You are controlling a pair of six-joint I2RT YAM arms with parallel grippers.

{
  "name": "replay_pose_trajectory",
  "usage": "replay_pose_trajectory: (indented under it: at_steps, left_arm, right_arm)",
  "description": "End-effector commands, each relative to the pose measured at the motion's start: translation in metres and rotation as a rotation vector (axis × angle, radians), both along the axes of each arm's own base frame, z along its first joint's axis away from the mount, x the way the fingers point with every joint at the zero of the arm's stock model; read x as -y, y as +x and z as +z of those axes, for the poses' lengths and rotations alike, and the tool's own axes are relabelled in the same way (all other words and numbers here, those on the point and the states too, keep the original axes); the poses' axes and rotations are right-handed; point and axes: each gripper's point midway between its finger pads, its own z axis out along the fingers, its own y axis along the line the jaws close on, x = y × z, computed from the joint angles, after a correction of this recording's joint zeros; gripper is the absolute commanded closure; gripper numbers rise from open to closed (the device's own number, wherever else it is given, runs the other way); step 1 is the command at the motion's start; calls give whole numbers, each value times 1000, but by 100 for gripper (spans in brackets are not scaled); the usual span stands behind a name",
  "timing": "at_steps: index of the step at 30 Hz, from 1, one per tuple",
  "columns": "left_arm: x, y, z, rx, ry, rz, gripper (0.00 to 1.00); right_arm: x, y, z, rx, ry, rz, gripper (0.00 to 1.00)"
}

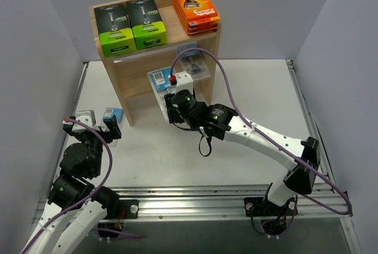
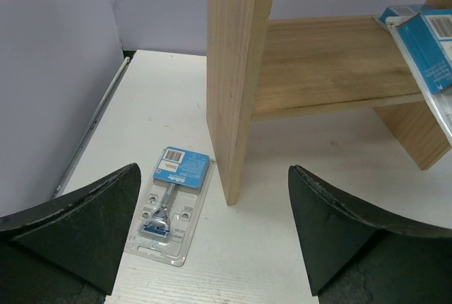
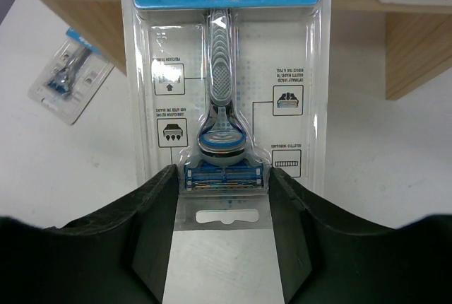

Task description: Place and organize the shaving razors onto the shelf

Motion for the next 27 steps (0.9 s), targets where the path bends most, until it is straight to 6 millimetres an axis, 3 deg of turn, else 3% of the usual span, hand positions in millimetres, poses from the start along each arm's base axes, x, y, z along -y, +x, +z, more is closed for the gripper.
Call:
replay_pose_trajectory:
  at_steps: [1,11,19,27]
  left_arm:
    - [2,0,10,42,-22,-11,6]
    - [5,0,9,42,-24,-20,6]
    - [5,0,9,43,-24,-19,6]
    - [6,0,10,45,-24,-26,6]
  right_arm:
    - [0,34,15,76,-17,-25,100]
    - [7,93,23,161,-47,-84,100]
    - [-7,109,19,189,-58,-79,100]
    - [-6,124,22,254,-28,-147,100]
